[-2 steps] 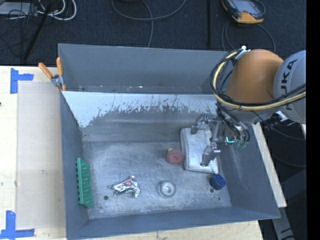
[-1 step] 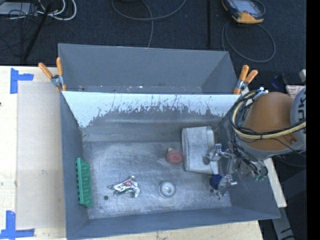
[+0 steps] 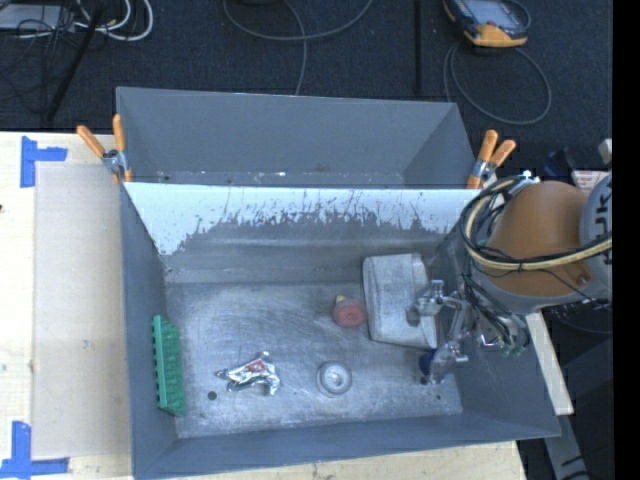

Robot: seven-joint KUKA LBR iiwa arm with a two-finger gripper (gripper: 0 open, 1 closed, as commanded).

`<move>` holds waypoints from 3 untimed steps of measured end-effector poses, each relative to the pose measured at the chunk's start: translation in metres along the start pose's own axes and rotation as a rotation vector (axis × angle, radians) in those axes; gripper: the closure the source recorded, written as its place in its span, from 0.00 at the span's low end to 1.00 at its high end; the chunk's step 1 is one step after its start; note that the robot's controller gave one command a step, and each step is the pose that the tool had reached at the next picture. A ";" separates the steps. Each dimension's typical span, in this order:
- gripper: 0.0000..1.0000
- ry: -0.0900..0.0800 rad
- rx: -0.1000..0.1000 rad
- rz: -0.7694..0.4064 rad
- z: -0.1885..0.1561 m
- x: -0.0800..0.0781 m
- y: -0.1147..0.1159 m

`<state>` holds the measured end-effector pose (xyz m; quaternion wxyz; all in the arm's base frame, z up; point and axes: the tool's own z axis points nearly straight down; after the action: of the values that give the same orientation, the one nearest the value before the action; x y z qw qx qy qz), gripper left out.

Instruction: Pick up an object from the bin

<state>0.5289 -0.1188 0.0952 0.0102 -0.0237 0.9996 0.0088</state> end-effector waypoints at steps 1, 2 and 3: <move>1.00 -0.030 0.004 0.002 -0.003 -0.008 0.000; 1.00 0.019 0.015 -0.412 -0.136 0.014 -0.035; 1.00 0.032 0.008 -0.286 -0.019 0.062 -0.026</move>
Offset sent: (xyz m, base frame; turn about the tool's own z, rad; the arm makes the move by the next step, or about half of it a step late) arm 0.0000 0.0000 0.0000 0.0000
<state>0.4684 -0.1485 0.1129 -0.0048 -0.1661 0.9861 0.0029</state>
